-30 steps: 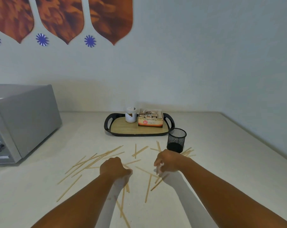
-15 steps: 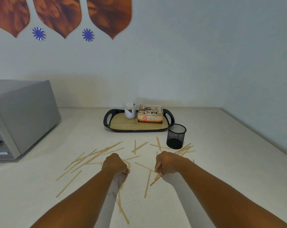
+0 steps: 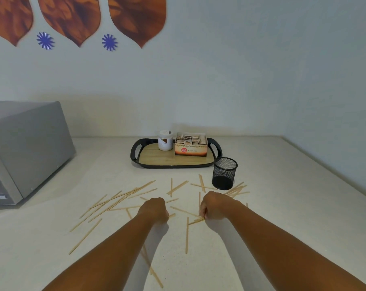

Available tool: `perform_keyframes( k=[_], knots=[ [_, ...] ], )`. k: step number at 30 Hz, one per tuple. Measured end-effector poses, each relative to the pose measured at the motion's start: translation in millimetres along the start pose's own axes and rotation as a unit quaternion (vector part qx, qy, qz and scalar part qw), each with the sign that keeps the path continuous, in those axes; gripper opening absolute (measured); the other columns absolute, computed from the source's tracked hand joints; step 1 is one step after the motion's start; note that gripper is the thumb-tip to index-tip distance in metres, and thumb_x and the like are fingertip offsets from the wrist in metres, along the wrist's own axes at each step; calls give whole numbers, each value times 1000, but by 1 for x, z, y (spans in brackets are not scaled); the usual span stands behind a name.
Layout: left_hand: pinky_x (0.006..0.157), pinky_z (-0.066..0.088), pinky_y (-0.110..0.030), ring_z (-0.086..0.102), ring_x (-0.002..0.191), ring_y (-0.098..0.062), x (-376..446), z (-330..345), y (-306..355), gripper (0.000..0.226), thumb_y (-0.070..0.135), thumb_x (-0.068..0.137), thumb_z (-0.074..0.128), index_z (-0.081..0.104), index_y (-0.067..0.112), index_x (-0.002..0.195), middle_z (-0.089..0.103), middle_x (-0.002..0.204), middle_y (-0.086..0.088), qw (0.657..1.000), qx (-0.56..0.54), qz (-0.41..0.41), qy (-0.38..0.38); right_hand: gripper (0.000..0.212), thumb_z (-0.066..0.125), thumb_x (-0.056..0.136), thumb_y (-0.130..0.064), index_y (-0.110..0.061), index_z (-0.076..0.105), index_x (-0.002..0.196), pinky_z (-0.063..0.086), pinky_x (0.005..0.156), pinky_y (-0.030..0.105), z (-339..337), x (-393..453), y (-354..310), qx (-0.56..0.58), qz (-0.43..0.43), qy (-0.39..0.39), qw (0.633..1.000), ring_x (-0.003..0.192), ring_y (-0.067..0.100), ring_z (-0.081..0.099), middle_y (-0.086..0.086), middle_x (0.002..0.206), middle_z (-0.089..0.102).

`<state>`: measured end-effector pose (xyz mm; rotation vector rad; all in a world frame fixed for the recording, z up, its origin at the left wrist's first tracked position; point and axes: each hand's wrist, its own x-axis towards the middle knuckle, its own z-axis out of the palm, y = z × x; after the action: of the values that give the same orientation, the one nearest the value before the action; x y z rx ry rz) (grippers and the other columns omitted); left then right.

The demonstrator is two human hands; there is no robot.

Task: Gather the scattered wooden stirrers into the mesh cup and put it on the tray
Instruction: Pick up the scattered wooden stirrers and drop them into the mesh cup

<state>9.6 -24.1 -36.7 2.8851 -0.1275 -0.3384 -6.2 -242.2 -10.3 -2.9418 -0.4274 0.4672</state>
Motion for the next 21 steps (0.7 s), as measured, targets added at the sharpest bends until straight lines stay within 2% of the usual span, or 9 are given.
perform_keyframes(
  k=[4,7,9,12,16,21],
  knots=[
    [78,54,-28,68,93,-19,2,-1,0,21,21,87,64,71,11,104,70,98,-2,1000,18,24,-7,26,70,83,-9,-14,76,108,54,91,29,-4,-1,-1,-8,6,-23,1000,104,19,65,0,116,69],
    [81,55,-33,67,99,-24,3,-4,4,15,15,91,58,67,10,103,68,99,-9,997,57,52,-12,28,71,82,-8,-17,76,108,55,90,30,-4,0,-2,-6,14,-23,1000,102,18,66,-2,114,70],
    [88,54,-35,66,107,-27,4,-5,9,22,12,95,54,64,5,114,67,109,-14,994,81,65,-16,28,70,81,-6,-16,76,106,55,87,28,-4,0,-2,-5,15,-25,1000,101,19,67,-1,114,70],
    [90,52,-32,63,111,-25,5,-2,12,28,13,97,55,58,5,124,64,119,-11,992,101,71,-27,24,68,83,-6,-14,76,104,50,80,25,0,3,0,-13,17,-25,999,101,21,66,1,113,69],
    [92,49,-28,61,114,-21,4,5,11,31,20,99,51,58,9,127,62,124,-5,991,105,80,-11,23,67,85,-14,-14,71,107,55,87,34,2,3,-3,-38,38,-29,998,90,20,62,6,110,69],
    [80,48,-23,62,106,-17,1,13,7,30,19,94,55,56,14,124,62,120,0,994,80,72,7,19,61,70,-17,-18,71,87,58,83,38,4,1,-4,-77,26,-35,996,92,19,65,-5,101,68]
  ],
)
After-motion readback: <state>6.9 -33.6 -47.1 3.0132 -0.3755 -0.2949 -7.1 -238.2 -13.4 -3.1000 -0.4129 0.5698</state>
